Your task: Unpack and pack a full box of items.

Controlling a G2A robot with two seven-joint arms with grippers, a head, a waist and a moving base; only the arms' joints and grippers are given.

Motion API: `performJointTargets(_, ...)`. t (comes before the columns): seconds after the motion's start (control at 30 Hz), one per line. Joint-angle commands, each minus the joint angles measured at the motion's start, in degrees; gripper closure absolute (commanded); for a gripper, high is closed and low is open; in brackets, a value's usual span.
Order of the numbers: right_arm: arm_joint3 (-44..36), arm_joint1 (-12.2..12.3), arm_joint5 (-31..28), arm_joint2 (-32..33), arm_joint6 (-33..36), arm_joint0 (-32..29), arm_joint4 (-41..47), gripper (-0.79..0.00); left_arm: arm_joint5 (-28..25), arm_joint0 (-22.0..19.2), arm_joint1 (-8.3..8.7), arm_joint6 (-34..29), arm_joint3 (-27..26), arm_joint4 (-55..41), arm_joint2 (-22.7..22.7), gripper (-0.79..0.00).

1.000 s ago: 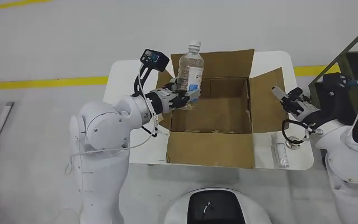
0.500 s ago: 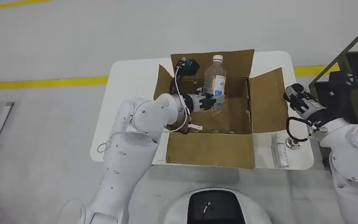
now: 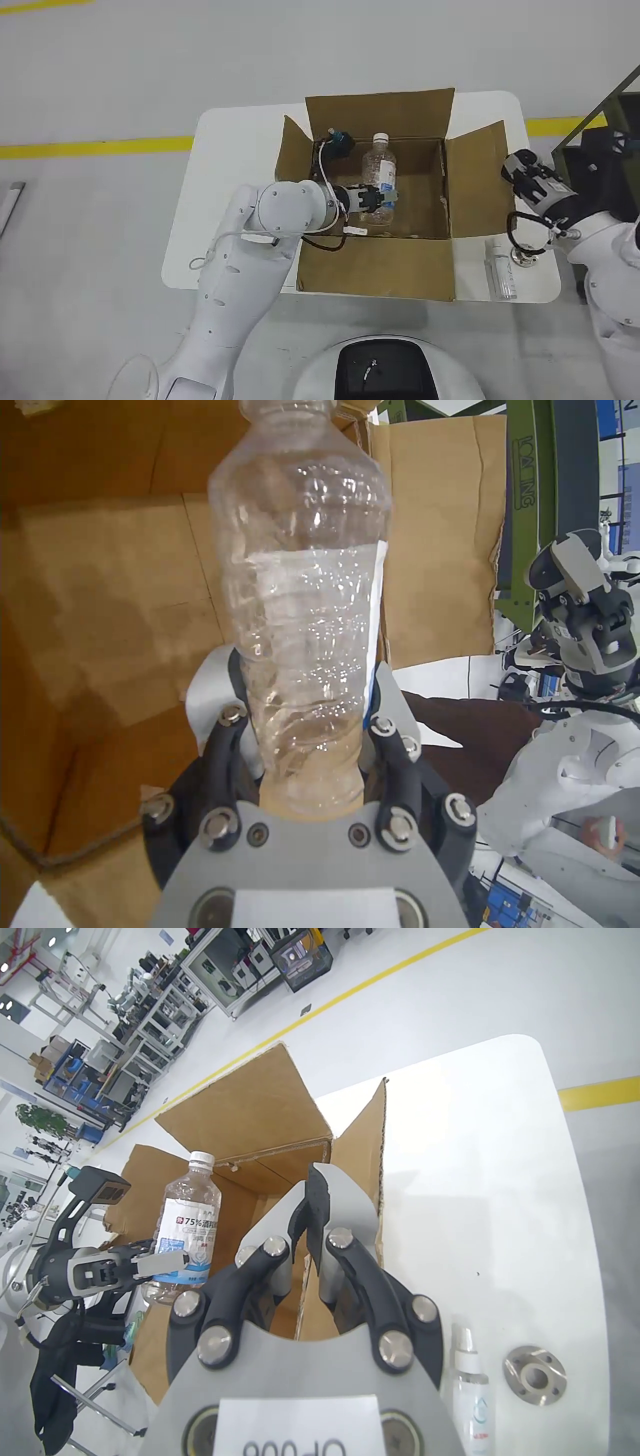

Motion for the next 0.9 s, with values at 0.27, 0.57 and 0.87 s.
performJointTargets(0.27, 1.3, 0.2, -0.3, -2.3, 0.1, 1.4, 0.4, 0.000, -0.6, 0.6, 0.05, 1.1, 0.1, 0.5, 0.1, 0.000)
performJointTargets(0.57, 1.8, 0.4, -0.4, -3.7, 0.1, 2.2, 0.1, 0.000, 8.3, -4.6, -0.85, -3.8, 8.6, 6.1, 5.8, 0.000)
performJointTargets(0.87, 2.5, 0.6, -0.7, -4.2, 0.0, 3.3, 0.3, 0.000, 10.1, -12.2, -3.91, -2.8, 20.2, 5.3, 13.0, 0.000)
